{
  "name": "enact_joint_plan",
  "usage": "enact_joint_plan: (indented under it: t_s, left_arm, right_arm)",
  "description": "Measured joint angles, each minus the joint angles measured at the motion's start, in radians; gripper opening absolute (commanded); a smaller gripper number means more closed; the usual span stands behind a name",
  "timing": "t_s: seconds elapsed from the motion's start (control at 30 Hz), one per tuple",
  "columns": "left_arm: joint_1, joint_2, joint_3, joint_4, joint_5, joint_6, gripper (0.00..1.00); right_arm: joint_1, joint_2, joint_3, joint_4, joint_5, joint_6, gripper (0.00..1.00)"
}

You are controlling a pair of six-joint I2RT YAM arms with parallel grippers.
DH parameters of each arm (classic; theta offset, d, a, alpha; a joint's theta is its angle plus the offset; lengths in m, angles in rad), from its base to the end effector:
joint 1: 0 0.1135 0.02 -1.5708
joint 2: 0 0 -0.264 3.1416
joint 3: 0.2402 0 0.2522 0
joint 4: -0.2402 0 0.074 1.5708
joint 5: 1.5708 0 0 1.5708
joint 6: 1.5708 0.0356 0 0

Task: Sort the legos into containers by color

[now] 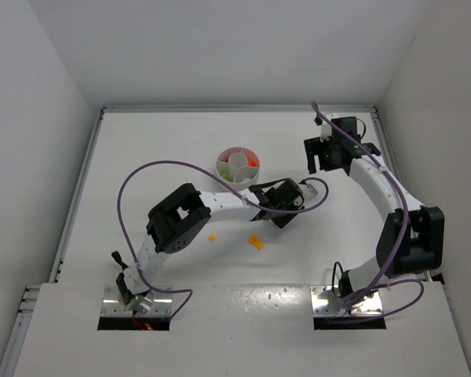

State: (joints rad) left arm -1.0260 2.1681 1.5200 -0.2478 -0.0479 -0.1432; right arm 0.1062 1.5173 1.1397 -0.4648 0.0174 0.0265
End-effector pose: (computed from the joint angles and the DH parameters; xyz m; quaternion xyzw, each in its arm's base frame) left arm 0.2442 -0.3997 0.1462 0.3958 0.8563 -0.1638 0.2885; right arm 0.3269 0.0342 0.2608 -0.0341 0.9338 0.0155 0.3559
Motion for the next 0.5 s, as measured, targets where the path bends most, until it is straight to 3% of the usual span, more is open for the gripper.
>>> enact_joint_plan:
  t_s: [0.4, 0.5]
  left_arm:
    - [0.002, -0.024, -0.057, 0.035, -0.009, 0.004, 0.34]
    - [0.007, -0.027, -0.06, 0.037, -0.007, 0.003, 0.26]
  right_arm:
    - [0.0, 0.0, 0.0, -0.001, -0.001, 0.0, 0.8]
    - [0.0, 0.0, 0.0, -0.001, -0.001, 0.0, 0.8]
